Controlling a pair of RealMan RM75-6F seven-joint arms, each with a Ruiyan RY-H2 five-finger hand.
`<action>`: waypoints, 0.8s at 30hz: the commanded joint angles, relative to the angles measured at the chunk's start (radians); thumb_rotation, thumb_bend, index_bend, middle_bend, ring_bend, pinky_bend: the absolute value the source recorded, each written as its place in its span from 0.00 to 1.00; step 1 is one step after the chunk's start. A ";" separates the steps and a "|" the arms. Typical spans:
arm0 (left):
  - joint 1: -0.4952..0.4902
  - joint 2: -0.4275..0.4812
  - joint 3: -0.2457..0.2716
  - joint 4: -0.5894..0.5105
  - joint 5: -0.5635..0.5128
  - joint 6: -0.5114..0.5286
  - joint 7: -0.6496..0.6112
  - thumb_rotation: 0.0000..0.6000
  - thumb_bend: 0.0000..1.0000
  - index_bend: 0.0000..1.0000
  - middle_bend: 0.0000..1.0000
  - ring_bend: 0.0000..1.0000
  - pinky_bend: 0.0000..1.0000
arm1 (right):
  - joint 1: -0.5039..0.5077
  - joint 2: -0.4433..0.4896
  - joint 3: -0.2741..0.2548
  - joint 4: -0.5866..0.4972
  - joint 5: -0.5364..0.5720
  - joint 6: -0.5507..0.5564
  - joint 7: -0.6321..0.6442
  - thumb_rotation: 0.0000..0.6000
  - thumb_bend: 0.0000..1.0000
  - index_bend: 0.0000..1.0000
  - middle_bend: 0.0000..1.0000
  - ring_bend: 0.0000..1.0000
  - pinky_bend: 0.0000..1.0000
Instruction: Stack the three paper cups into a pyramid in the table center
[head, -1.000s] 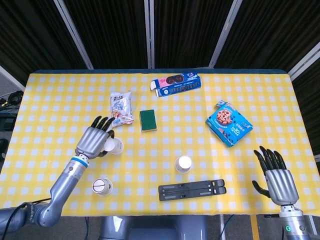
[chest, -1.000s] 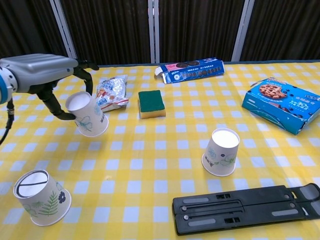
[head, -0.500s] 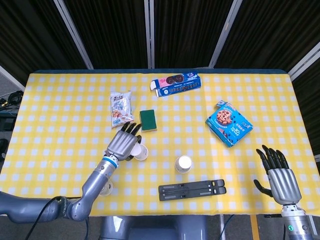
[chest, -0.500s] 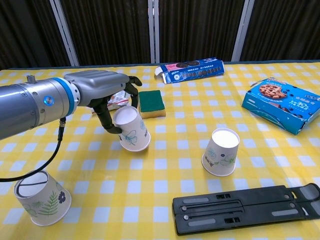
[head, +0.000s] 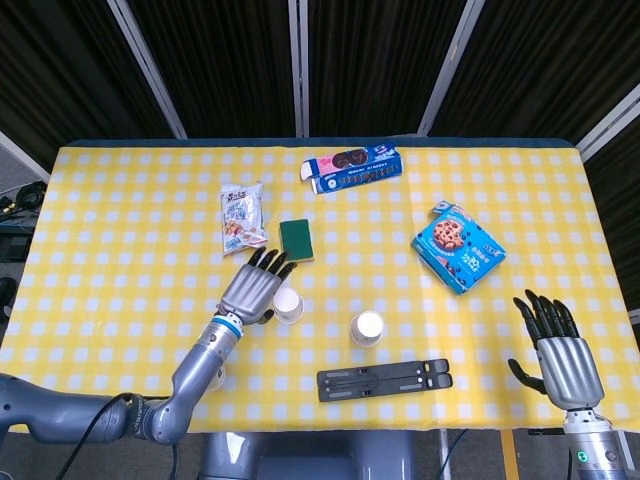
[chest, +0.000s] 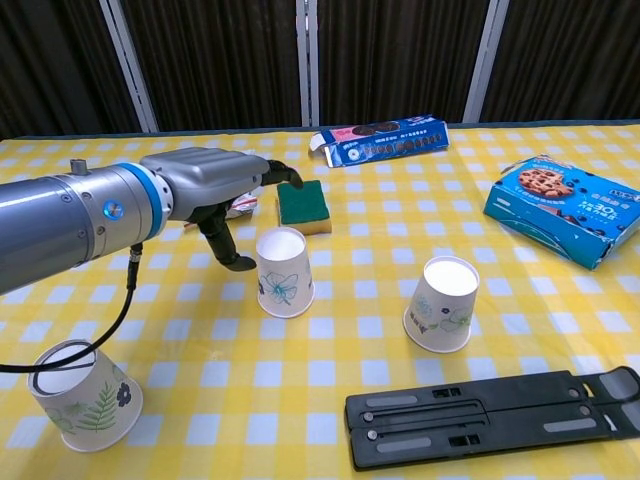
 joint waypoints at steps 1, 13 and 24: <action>0.013 0.025 0.007 -0.026 0.020 0.018 -0.019 1.00 0.27 0.00 0.00 0.00 0.00 | 0.000 -0.001 -0.001 0.001 -0.001 -0.001 -0.004 1.00 0.15 0.01 0.00 0.00 0.00; 0.228 0.231 0.150 -0.207 0.336 0.258 -0.194 1.00 0.27 0.00 0.00 0.00 0.00 | 0.003 -0.014 -0.006 0.003 -0.006 -0.006 -0.037 1.00 0.15 0.01 0.00 0.00 0.00; 0.436 0.420 0.369 -0.204 0.668 0.374 -0.464 1.00 0.22 0.10 0.00 0.00 0.00 | 0.007 -0.040 -0.009 0.014 0.004 -0.022 -0.087 1.00 0.15 0.01 0.00 0.00 0.00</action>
